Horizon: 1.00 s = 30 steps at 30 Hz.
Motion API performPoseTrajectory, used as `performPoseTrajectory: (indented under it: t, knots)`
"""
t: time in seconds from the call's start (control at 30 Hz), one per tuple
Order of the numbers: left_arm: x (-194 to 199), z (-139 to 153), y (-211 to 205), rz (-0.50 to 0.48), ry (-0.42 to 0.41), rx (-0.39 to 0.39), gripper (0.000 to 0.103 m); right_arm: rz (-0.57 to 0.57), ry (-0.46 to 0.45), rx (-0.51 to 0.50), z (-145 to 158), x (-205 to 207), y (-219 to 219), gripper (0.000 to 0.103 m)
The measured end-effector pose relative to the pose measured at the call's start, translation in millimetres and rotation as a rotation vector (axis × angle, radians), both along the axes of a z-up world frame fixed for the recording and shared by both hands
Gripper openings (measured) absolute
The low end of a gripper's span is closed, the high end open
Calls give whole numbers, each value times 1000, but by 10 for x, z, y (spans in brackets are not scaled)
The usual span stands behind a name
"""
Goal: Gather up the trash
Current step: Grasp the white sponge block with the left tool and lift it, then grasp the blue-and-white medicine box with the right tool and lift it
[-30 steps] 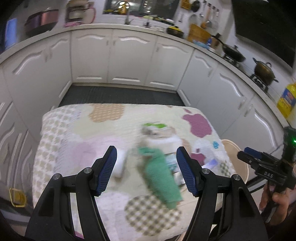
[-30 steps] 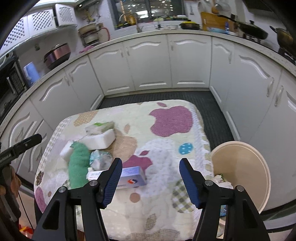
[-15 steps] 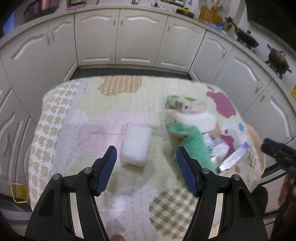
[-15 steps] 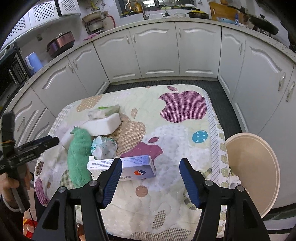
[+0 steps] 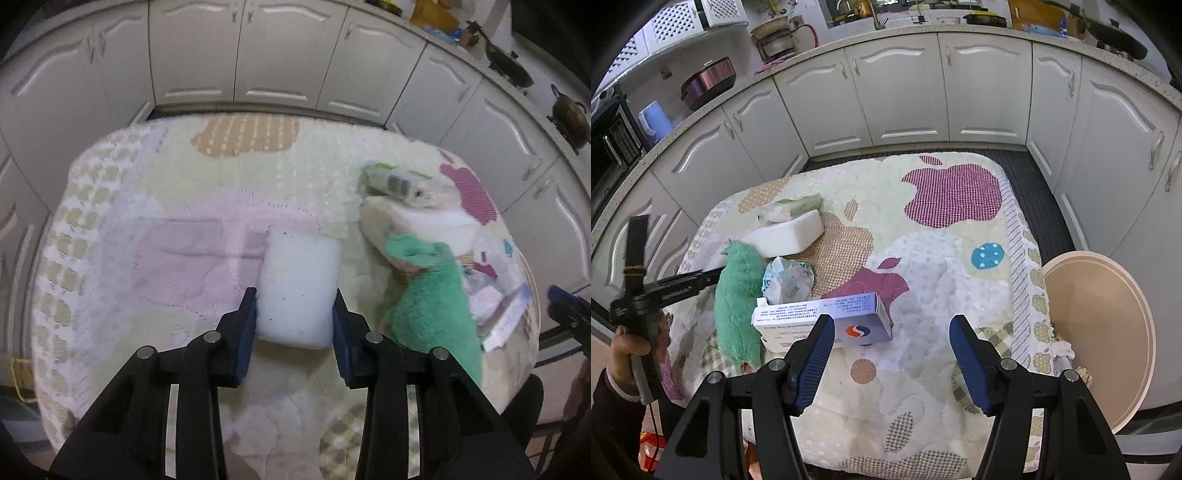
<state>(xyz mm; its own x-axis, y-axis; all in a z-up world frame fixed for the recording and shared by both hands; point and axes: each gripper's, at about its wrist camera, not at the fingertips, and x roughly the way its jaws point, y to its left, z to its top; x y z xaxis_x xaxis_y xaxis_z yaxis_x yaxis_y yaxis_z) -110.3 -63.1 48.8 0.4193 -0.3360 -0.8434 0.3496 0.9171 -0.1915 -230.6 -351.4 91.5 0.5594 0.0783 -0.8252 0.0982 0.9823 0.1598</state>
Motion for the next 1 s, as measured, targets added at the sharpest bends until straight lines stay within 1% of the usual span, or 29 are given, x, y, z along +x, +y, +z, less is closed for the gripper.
performPoseTrajectory:
  t: [0.07, 0.13, 0.2, 0.3, 0.43, 0.53, 0.6, 0.73, 0.83, 0.93, 1.0]
  knots:
    - [-83, 169, 24, -6, -47, -8, 34, 3, 3, 7, -25, 18, 6, 62]
    - [-164, 353, 35, -17, -78, -42, 34, 10, 9, 13, -46, 34, 25, 62]
    - [-264, 550, -3, -46, -107, -79, 34, 18, 14, 13, -67, 46, 46, 62]
    - [-415, 762, -131, -108, -142, -111, 34, 25, 27, 1, -104, 50, 76, 62]
    - [-549, 876, -365, -196, -145, -130, 34, 22, 49, -10, -159, 30, 66, 62]
    - [-626, 846, -563, -249, -138, -113, 34, 13, 69, -12, -223, 22, 26, 62]
    - [-650, 785, -659, -266, -126, -99, 34, 6, 79, -13, -269, 16, -1, 62]
    - [-682, 582, -796, -280, -73, -64, 34, 10, 95, -31, -366, 50, -3, 62]
    - [-725, 428, -859, -293, -29, -35, 34, 20, 109, -64, -478, 125, 32, 62]
    - [-790, 358, -874, -307, -4, -39, 34, 17, 96, -82, -535, 217, 46, 62]
    - [-833, 345, -888, -320, 15, -56, 35, 11, 80, -73, -545, 309, 53, 62]
